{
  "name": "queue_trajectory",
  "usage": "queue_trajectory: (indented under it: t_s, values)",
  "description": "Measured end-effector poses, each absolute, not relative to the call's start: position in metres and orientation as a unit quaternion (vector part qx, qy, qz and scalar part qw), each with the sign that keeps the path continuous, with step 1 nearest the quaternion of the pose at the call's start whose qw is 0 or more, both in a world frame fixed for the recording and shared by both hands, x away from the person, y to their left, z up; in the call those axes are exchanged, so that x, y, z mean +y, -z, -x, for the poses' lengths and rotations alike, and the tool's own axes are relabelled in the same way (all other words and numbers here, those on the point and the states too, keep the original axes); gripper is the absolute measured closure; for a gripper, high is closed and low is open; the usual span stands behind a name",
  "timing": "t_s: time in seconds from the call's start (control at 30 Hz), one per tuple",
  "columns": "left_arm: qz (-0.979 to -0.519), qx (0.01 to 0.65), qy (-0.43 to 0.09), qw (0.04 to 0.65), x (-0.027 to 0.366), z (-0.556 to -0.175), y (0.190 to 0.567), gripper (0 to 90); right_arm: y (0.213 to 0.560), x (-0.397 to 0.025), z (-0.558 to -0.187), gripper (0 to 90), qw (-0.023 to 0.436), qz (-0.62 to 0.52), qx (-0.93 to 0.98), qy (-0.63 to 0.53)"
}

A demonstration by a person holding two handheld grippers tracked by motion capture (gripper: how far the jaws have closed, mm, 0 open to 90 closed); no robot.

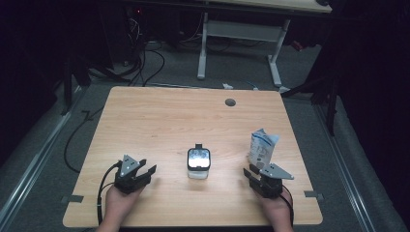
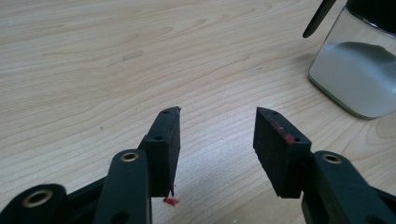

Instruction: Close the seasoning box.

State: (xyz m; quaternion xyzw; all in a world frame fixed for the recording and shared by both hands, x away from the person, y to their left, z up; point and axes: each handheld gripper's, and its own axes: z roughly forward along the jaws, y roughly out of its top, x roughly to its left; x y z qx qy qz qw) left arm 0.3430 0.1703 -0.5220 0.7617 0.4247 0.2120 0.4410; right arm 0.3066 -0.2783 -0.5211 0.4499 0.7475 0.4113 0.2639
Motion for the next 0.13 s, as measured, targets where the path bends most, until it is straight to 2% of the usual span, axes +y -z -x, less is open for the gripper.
queue_trajectory:
  t_s: [0.13]
  values:
    - [-0.759,0.425,-0.212,0.445,0.1718,-0.3438,0.5208,51.2,0.5221,-0.2782,-0.3075,66.4,0.265,-0.450,0.749,-0.408]
